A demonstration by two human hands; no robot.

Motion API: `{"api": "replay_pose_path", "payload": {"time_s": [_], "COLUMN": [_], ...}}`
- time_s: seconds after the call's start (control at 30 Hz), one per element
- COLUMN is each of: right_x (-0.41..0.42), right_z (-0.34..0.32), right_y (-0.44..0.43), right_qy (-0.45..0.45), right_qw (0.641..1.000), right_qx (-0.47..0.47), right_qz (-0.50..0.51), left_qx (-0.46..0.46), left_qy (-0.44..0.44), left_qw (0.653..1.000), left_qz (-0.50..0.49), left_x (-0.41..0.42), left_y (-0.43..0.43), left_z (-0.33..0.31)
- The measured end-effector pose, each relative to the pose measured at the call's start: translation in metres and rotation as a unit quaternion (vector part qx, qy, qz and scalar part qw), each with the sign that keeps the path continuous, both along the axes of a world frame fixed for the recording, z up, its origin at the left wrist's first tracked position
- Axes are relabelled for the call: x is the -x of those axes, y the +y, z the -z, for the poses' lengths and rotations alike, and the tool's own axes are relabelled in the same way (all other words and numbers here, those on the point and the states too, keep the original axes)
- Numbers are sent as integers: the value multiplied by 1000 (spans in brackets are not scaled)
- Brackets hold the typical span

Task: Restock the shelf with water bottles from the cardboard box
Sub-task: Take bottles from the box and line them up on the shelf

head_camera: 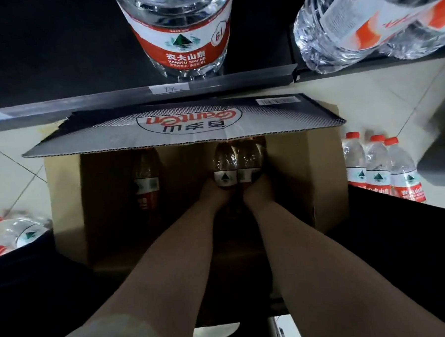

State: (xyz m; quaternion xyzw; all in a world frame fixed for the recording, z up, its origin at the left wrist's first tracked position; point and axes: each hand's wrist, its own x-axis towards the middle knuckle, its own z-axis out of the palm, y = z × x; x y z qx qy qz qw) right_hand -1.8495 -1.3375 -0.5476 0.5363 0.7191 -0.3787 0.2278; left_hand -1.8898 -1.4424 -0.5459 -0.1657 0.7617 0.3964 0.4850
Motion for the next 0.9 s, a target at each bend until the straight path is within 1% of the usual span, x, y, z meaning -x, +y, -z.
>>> {"api": "replay_pose_path", "payload": {"time_s": [0.1, 0.13, 0.2, 0.33, 0.4, 0.43, 0.5, 0.57, 0.67, 0.73, 0.83, 0.9], "right_x": [1, 3, 6, 10, 8, 6, 4, 3, 13, 20, 26, 24], "right_z": [1, -1, -2, 7, 10, 8, 8, 0, -22, -42, -83, -112], "right_y": [-7, -10, -15, -24, -25, -25, -23, -22, -19, -17, -14, -12], "right_qy": [18, 16, 2, -6, 15, 24, 34, 22, 11, 18, 27, 38], "right_qw": [997, 995, 990, 985, 983, 982, 976, 958, 939, 937, 933, 930], "right_qx": [69, 97, 140, 170, 183, 188, 213, 272, 329, 336, 347, 352], "right_qz": [-4, 3, -3, -22, -21, -14, 36, 83, 103, 99, 90, 100], "left_qx": [39, 58, 78, 74, 55, 41, 12, -5, -28, -40, -36, -39], "left_qy": [-3, 1, 2, 9, 1, -5, -17, -40, -81, -101, -94, -74], "left_qw": [996, 994, 995, 996, 997, 996, 993, 989, 982, 980, 979, 982], "left_qz": [-82, -90, -64, -37, -52, -76, -120, -140, -167, -165, -175, -168], "left_x": [8, 12, 19, 18, 15, 15, 15, 17, 22, 23, 19, 15], "left_y": [-23, -32, -50, -79, -81, -79, -74, -72, -74, -77, -80, -80], "left_z": [-4, -2, -5, 7, 2, -3, -12, -21, -37, -56, -94, -124]}}
